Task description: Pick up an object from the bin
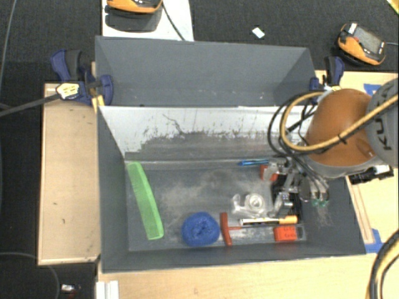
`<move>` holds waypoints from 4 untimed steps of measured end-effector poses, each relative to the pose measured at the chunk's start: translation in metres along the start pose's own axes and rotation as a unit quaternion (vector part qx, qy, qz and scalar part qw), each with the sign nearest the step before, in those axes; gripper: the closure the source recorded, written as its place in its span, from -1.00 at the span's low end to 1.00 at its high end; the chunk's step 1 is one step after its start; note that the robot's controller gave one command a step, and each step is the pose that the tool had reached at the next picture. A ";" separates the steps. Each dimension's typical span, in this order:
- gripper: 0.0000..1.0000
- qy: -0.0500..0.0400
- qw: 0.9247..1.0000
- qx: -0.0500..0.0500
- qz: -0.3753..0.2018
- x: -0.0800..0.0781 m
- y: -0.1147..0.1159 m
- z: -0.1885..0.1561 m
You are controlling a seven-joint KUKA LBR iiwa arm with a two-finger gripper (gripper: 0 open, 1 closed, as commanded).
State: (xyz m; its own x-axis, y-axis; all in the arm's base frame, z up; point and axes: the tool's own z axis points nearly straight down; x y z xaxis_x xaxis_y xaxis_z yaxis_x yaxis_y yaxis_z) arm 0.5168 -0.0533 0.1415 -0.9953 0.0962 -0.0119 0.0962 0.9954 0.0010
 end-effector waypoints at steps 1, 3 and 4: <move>-1.00 0.008 1.000 0.000 -0.012 0.038 0.013 0.031; 1.00 -0.010 0.991 -0.002 0.132 0.036 0.007 0.066; 1.00 -0.010 0.991 -0.002 0.131 0.036 0.007 0.066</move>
Offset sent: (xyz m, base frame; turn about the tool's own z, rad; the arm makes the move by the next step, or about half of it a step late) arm -0.0403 0.0232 -0.0715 -0.0112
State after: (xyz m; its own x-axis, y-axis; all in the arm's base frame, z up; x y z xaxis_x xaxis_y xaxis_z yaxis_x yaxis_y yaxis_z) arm 0.4827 -0.0428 0.0754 -0.9354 0.3524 -0.0300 0.3522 0.9359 0.0105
